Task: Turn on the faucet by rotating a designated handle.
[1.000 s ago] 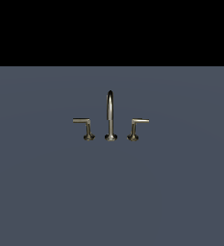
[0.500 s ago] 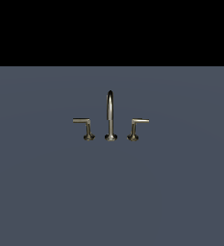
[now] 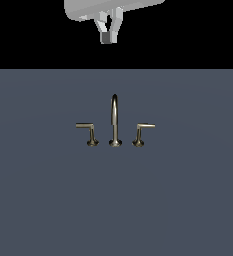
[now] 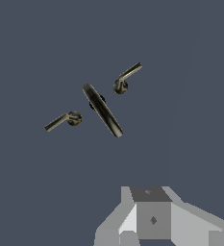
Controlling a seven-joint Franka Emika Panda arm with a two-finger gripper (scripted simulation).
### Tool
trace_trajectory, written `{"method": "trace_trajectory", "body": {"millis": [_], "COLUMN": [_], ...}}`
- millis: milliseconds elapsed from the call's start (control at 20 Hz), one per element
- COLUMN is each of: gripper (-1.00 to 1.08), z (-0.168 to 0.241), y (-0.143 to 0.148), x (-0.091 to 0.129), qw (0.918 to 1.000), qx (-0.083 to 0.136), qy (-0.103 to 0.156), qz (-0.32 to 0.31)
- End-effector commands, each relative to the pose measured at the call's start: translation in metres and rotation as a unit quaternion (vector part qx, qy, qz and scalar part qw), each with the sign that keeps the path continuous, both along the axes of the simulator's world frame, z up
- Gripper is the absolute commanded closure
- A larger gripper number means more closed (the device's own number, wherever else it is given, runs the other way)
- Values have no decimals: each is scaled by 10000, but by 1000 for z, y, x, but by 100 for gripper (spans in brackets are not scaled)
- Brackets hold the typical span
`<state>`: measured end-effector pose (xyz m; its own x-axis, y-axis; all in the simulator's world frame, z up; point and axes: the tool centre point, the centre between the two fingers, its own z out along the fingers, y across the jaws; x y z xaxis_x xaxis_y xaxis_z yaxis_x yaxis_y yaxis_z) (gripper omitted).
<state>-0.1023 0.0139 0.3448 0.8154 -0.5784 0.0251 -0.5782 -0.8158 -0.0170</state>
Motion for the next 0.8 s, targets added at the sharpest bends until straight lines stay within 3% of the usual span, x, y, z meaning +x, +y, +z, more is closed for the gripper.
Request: {"method": "trace_trajectory", "body": {"millis": [0,400,750], "gripper": [108,108,108], "z": [-17,-70,-117], "y": [-2,-18,-39], "x": [16,62,100], "qw": [9995,9914,9761], "qx": [11,31,38], "qy": [5,33,59], "qz": [-323,-1306,-2173]}}
